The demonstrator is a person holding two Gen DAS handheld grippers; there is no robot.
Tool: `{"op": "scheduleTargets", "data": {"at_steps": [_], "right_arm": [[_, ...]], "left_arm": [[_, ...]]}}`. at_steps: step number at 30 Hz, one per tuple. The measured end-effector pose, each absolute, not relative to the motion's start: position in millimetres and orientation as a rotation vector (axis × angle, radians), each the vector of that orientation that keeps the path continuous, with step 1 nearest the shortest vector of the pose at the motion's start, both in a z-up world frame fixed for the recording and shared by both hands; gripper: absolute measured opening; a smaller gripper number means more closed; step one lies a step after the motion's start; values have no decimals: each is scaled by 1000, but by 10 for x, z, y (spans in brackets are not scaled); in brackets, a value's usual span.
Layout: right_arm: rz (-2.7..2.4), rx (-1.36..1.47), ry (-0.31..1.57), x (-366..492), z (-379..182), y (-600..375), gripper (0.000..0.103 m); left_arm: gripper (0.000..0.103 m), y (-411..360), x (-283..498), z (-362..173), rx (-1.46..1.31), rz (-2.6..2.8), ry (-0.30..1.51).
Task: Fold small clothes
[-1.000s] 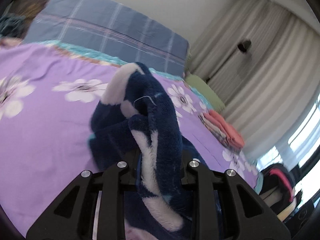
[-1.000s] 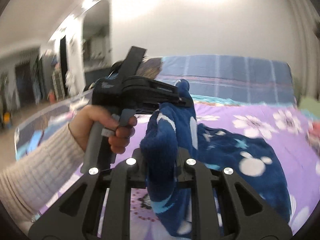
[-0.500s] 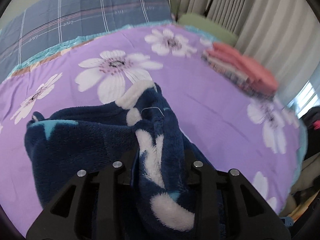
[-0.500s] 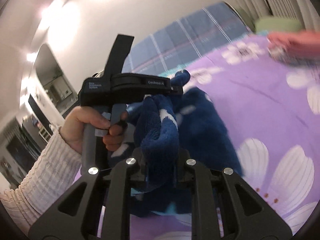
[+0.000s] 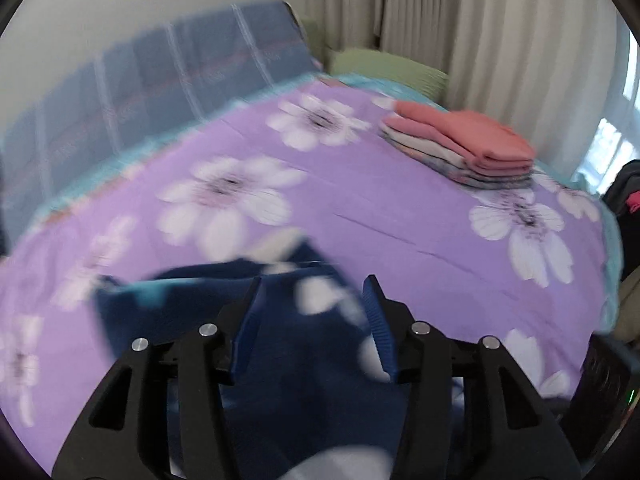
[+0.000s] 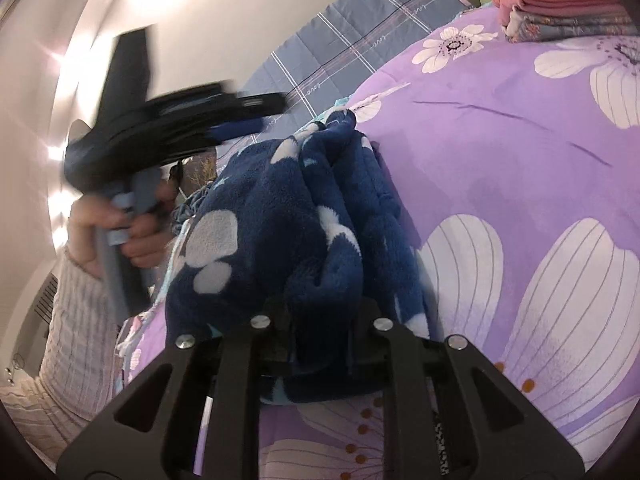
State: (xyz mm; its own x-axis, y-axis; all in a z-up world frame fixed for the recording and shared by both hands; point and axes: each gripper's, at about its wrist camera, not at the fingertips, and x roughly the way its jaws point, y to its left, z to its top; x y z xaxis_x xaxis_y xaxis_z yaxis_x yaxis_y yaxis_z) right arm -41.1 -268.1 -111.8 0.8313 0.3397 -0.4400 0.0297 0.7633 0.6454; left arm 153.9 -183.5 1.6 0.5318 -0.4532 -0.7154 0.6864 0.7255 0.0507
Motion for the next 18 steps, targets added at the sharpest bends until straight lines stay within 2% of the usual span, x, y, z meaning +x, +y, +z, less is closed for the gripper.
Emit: {"op": "scheduleTargets", "data": {"at_steps": [4, 5, 6, 8, 9, 11, 12, 15, 18], "right_arm": [[189, 708, 570, -431, -1114, -2685, 17], [191, 712, 569, -424, -1112, -2694, 17], [192, 714, 567, -398, -1116, -2721, 17], [190, 711, 564, -411, -1099, -2720, 17], [188, 709, 562, -398, -1094, -2723, 17], [183, 704, 553, -409, -1084, -2716, 17], [174, 695, 550, -412, -1078, -2714, 17], [144, 652, 541, -498, -1047, -2706, 18], [119, 603, 564, -579, -1041, -2753, 27]], "left_arm": [[49, -1303, 1521, 91, 368, -586, 685], [42, -1169, 1540, 52, 369, -568, 691], [29, -1059, 1583, -15, 345, -565, 723], [14, -980, 1669, -161, 286, -588, 804], [9, -997, 1681, -246, 264, -603, 819], [7, -1151, 1640, -384, 305, -607, 810], [0, -1242, 1600, -437, 329, -617, 801], [0, -1577, 1508, -595, 398, -663, 805], [0, -1881, 1390, -731, 611, -579, 760]]}}
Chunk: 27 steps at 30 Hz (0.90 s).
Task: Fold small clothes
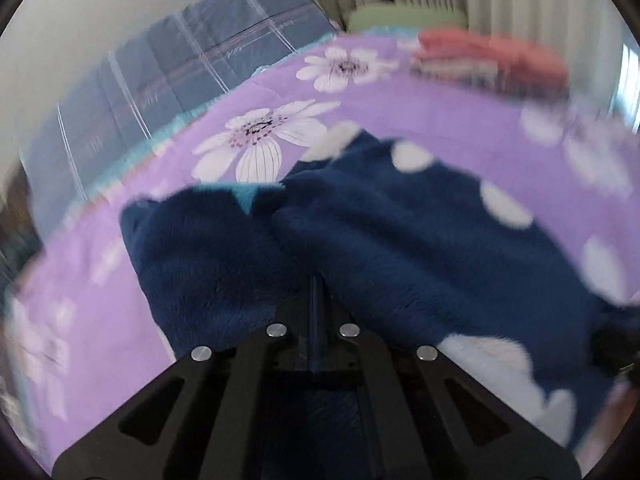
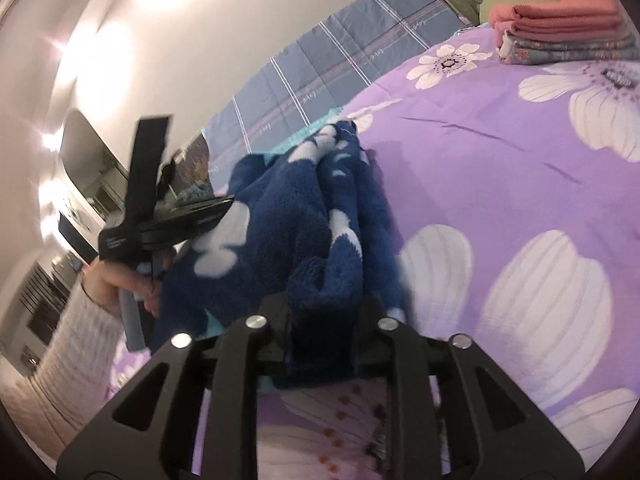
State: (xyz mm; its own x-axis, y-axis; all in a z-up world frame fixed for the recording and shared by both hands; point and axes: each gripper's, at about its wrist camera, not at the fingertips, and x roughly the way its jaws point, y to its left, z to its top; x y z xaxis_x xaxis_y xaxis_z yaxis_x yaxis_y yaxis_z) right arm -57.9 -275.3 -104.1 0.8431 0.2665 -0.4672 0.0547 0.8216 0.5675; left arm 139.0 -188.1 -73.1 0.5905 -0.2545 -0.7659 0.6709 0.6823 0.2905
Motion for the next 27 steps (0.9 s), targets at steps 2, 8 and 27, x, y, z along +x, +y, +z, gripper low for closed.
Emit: {"op": "scheduleTargets", "data": {"at_steps": [2, 8, 27], "right_arm": [[89, 605, 546, -677, -1003, -2858, 29], [191, 473, 415, -789, -508, -2741, 14], [111, 406, 655, -214, -1029, -2578, 13]], "left_arm": [[0, -1907, 1400, -747, 635, -581, 764], [0, -1921, 1467, -783, 601, -598, 774], [70, -748, 38, -270, 489, -605, 523]]}}
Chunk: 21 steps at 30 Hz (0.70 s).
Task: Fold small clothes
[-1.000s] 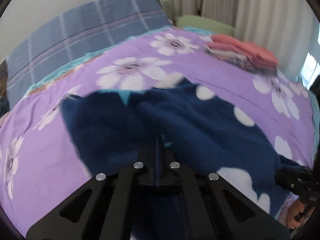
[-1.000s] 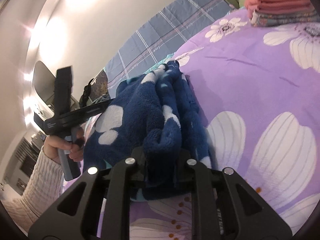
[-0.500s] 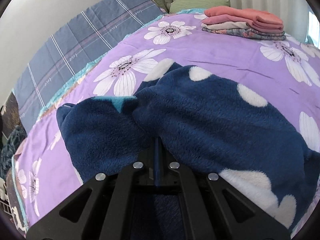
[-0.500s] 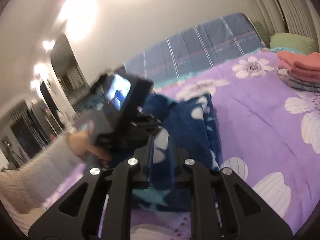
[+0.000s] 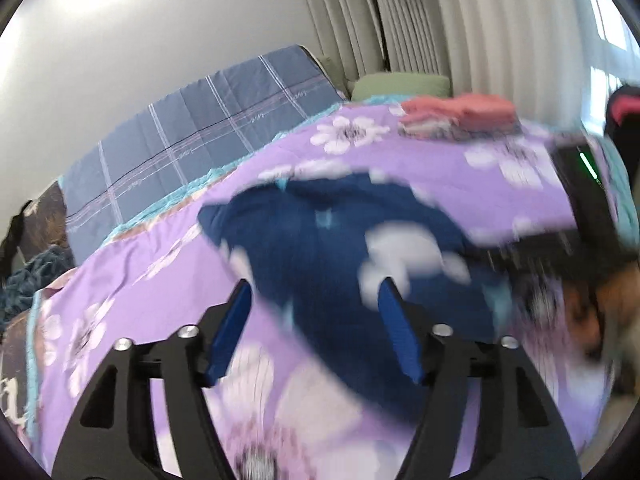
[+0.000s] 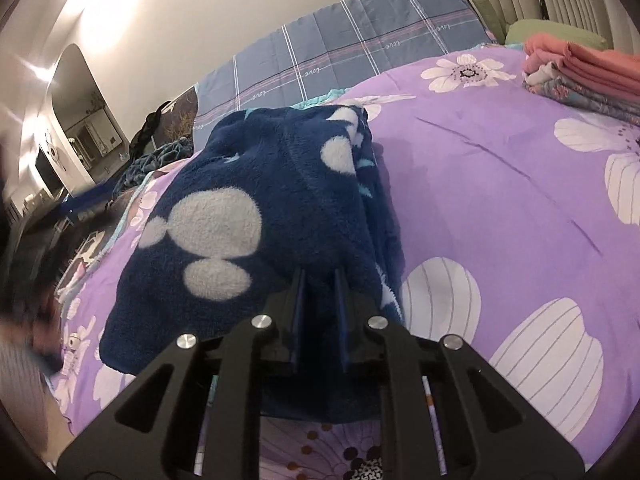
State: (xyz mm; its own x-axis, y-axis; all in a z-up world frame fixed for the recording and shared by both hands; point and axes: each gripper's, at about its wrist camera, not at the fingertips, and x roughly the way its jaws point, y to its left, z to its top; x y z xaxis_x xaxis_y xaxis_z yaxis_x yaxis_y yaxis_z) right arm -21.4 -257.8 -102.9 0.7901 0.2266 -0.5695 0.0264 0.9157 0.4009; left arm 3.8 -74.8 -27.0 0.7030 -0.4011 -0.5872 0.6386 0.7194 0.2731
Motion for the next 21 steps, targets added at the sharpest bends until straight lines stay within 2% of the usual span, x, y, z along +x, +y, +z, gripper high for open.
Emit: {"op": "scheduleTargets", "data": {"at_steps": [6, 11, 15, 18, 21], "right_arm": [[117, 402, 657, -219, -1020, -2565, 13], [115, 390, 654, -183, -1022, -2571, 14], [102, 374, 652, -190, -1015, -2550, 13], [46, 284, 654, -188, -1007, -2436, 13], [67, 296, 664, -170, -1031, -2443, 13]], "left_arm": [[72, -685, -392, -795, 466, -639, 665], [72, -1043, -230, -1041, 468, -518, 653], [73, -1111, -110, -1041, 478, -388, 649], [74, -999, -166, -1100, 585, -305, 635], [74, -831, -174, -1147, 539, -312, 682]]}}
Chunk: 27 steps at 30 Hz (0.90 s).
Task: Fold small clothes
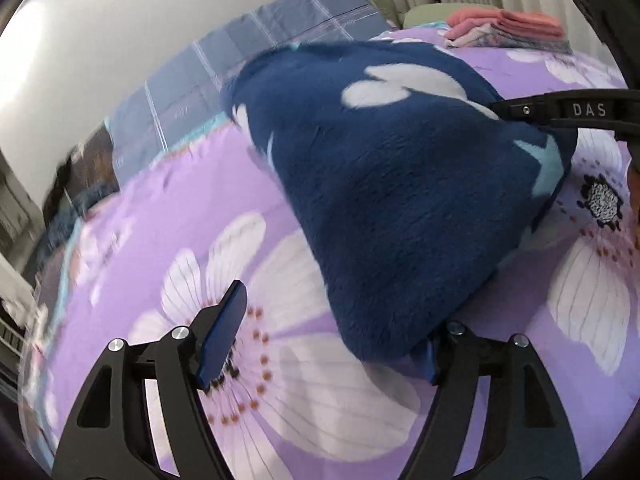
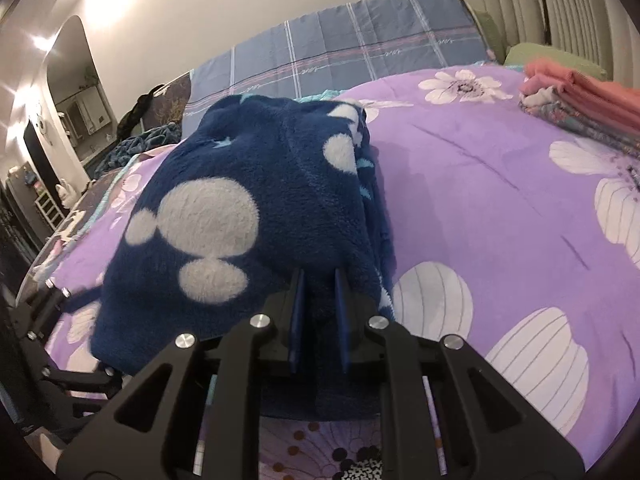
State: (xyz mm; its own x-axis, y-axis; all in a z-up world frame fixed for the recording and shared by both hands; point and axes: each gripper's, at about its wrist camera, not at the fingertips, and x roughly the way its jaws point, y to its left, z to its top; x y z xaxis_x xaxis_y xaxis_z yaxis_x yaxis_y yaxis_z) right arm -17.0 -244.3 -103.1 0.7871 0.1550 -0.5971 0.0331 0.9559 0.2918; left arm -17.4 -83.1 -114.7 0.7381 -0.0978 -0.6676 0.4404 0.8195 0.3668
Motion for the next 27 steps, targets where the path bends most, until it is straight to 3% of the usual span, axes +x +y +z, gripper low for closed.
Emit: {"op": "scheduleTargets", "data": {"at_steps": [4, 9, 12, 18, 23, 27], "right_arm": [[80, 314, 669, -169, -1038, -2485, 13], [69, 291, 665, -169, -1027, -2459, 14], [72, 300, 661, -173, -1033, -2466, 14], [68, 289, 659, -181, -1028, -2436, 14], [73, 287, 660, -179, -1031, -2432, 14], [66, 263, 662, -184, -1013, -2402, 15]], "left_arm": [[67, -881, -237, -1106, 562, -338, 673], [24, -742, -398, -893, 473, -549, 725], [15, -697, -558, -697, 462, -647, 697], [12, -702, -323, -299, 355, -681, 573], [12, -1004, 126, -929, 466, -672, 673], [11, -1045, 60, -853, 482, -646, 697]]}}
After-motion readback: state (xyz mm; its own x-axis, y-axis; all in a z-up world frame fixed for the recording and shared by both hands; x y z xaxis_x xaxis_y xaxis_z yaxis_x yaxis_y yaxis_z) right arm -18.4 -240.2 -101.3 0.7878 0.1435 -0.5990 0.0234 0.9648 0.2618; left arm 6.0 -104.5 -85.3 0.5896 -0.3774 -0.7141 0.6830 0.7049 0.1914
